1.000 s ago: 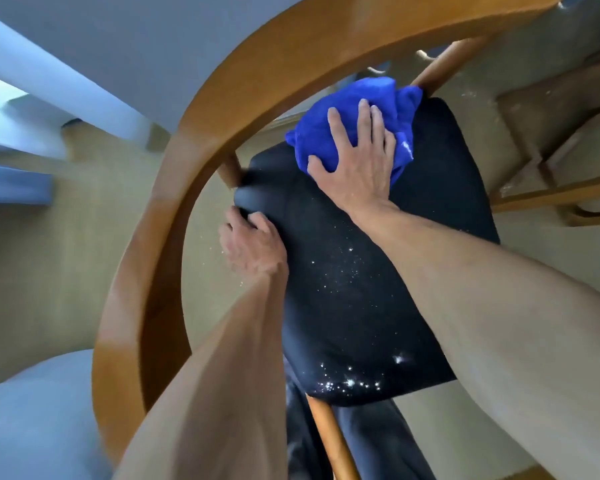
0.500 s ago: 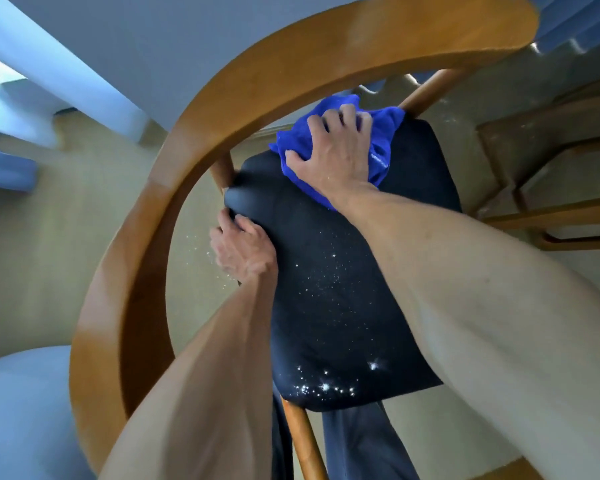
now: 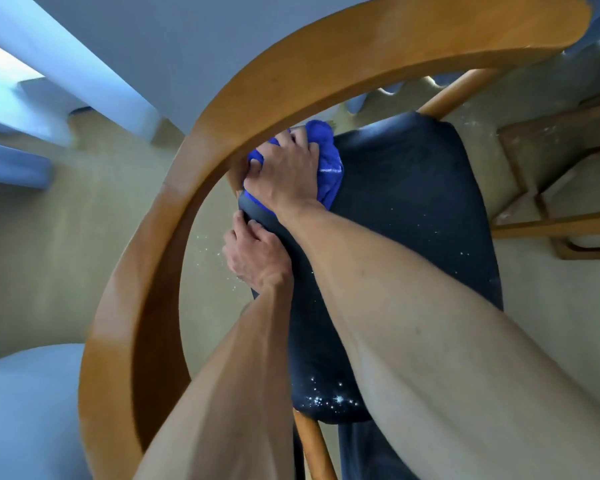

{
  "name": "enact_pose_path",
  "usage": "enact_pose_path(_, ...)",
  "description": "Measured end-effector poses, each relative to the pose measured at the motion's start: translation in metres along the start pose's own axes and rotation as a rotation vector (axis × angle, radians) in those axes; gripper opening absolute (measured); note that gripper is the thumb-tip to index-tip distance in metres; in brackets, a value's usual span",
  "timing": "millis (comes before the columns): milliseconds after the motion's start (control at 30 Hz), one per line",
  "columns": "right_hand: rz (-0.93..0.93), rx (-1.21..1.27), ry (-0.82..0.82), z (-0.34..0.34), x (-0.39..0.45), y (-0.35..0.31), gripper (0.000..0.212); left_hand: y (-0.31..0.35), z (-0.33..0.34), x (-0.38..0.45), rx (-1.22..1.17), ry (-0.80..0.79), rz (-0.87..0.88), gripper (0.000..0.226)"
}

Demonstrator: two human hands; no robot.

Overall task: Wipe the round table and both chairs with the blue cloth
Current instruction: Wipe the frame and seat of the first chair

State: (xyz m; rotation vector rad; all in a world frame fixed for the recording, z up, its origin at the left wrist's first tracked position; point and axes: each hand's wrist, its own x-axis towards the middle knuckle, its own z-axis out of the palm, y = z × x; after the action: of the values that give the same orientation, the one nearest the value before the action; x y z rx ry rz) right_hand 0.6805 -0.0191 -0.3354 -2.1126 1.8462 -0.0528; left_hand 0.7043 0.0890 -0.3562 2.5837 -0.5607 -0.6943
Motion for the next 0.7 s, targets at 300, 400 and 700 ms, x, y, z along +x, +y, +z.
enact_pose_path(300, -0.077, -0.074, -0.027, -0.003, 0.000, 0.027, 0.037, 0.018, -0.001, -0.012, 0.207, -0.016, -0.031, 0.037)
enact_pose_path(400, -0.054, -0.066, -0.050, -0.011, -0.003, 0.034, 0.036, 0.029, 0.004, -0.015, 0.228, -0.012, -0.107, 0.037)
enact_pose_path(700, -0.001, -0.020, 0.043, -0.027, -0.001, 0.053, 0.026, 0.034, 0.028, -0.054, 0.293, 0.124, -0.102, 0.051)
